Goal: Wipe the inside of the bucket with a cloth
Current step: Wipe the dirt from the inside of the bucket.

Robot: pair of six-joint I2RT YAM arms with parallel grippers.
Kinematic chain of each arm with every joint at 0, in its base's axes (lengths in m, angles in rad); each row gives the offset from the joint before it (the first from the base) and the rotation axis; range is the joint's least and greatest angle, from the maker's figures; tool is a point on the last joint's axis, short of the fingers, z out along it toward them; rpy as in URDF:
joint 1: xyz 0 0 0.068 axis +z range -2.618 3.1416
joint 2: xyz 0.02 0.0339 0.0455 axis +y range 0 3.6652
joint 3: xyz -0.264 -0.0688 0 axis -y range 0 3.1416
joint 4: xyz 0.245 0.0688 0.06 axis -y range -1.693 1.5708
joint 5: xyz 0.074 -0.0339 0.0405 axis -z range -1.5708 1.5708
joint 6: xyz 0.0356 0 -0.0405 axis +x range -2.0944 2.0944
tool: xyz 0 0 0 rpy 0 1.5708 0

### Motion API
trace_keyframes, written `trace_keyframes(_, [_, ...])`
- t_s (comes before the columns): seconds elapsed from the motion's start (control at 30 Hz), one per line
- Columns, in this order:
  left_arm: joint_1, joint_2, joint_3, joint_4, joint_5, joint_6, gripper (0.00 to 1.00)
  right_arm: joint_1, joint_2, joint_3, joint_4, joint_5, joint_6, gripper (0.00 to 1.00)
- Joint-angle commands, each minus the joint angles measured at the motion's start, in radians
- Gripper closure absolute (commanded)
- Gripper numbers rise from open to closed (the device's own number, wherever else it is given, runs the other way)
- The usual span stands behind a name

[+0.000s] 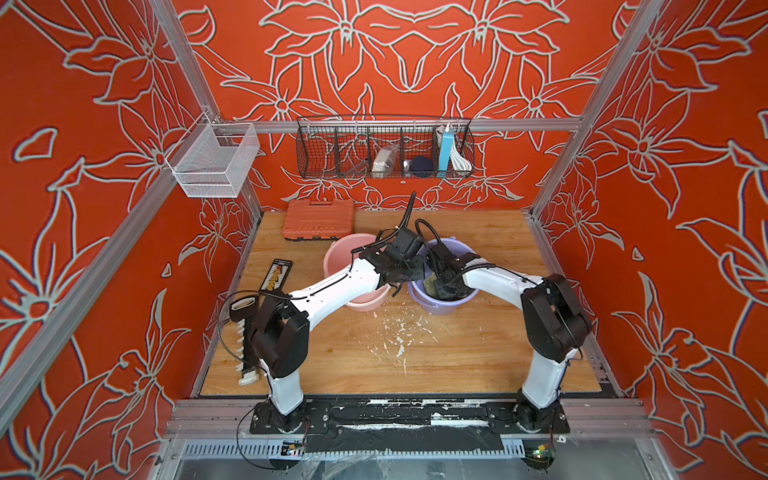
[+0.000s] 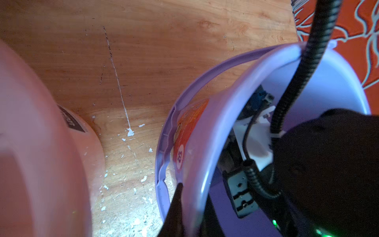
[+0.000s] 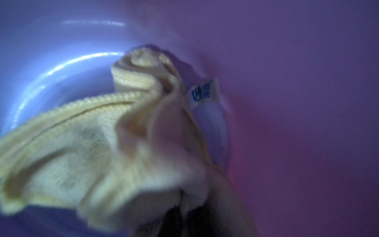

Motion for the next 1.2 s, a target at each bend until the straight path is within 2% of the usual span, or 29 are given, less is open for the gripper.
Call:
trace_keyframes(0.0, [-0.036, -0.085, -0.031, -0.055, 0.087, 0.084, 1.0, -0.049, 0.094, 0.012, -0.045, -0.021, 0.07, 1.0])
trace_keyframes(0.07, [-0.036, -0.081, -0.034, -0.047, 0.1, 0.083, 1.0, -0.049, 0.107, 0.014, -0.029, -0.104, 0.071, 1.0])
trace_keyframes(0.37, [-0.041, -0.044, -0.02, -0.047, 0.112, 0.075, 1.0, -0.048, 0.078, -0.035, 0.176, -0.647, 0.036, 1.0])
trace_keyframes(0.53, [-0.041, -0.036, -0.023, -0.049, 0.098, 0.076, 1.0, -0.048, -0.008, -0.068, 0.26, -0.855, 0.021, 1.0])
trace_keyframes(0.67, [-0.041, -0.032, -0.014, -0.068, 0.064, 0.068, 1.0, -0.048, -0.117, -0.096, 0.282, -0.93, -0.012, 1.0])
trace_keyframes(0.77, [-0.041, -0.028, 0.002, -0.103, 0.015, 0.065, 1.0, -0.048, -0.184, -0.108, 0.242, -0.885, -0.058, 1.0])
trace_keyframes(1.0, [-0.041, -0.03, 0.041, -0.147, -0.049, 0.05, 1.0, -0.038, -0.196, -0.077, 0.018, -0.461, -0.114, 1.0])
trace_keyframes(1.17, [-0.039, -0.022, 0.083, -0.19, -0.076, 0.056, 1.0, -0.022, -0.191, -0.096, -0.047, -0.18, -0.107, 1.0])
